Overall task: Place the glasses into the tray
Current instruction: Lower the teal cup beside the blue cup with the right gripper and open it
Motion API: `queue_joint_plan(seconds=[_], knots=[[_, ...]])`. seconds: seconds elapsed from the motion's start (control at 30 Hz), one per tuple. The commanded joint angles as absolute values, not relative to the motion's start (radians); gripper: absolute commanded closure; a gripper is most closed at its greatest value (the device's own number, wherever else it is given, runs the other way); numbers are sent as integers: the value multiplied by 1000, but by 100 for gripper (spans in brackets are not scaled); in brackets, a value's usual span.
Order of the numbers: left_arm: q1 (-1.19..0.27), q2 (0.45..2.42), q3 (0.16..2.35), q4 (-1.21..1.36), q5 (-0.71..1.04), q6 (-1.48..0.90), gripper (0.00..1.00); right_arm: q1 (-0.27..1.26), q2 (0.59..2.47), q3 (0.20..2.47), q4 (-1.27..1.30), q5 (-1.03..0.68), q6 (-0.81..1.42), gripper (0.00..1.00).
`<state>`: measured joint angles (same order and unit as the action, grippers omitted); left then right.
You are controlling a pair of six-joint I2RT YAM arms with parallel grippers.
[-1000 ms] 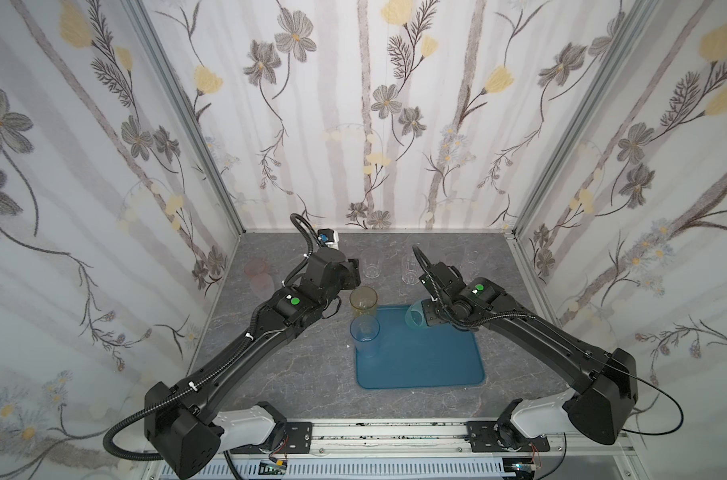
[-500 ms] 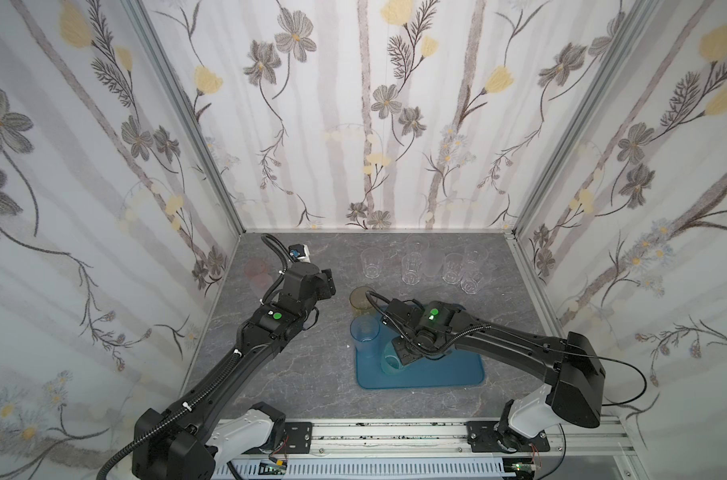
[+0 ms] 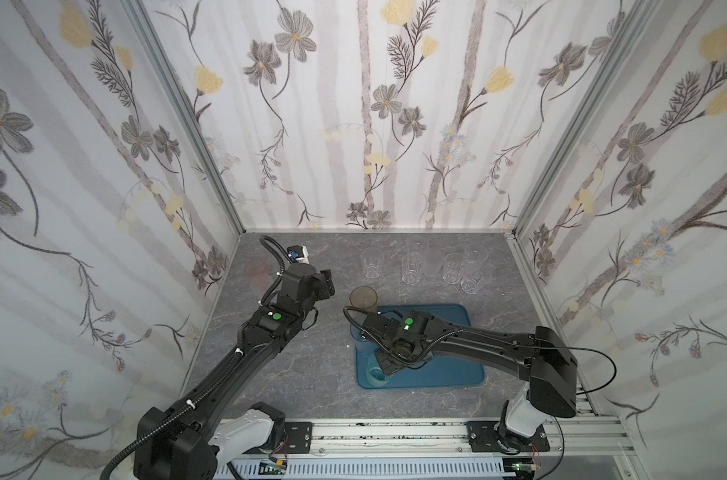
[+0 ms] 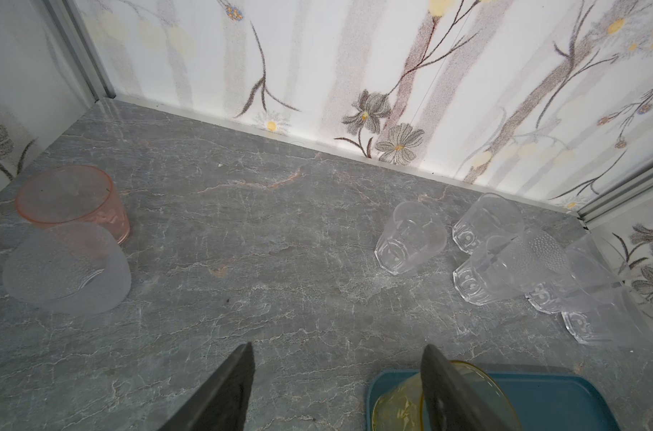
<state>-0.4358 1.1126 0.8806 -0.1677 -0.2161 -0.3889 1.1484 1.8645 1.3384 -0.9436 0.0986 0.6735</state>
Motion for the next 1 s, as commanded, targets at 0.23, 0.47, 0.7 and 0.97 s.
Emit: queue_joint_plan(seconds=[0.23, 0.47, 0.7, 0.97], knots=[[-426, 1118, 876, -118, -198, -390, 27, 1154, 1912, 1395, -916, 103, 692, 86], [-425, 1127, 878, -112, -185, -393, 27, 1152, 1907, 1408, -904, 97, 695, 79], [-425, 1129, 879, -110, -178, -394, 27, 1134, 1894, 1402, -847, 67, 714, 83], [-424, 1127, 876, -109, -180, -394, 27, 1125, 1884, 1391, -824, 56, 721, 84]])
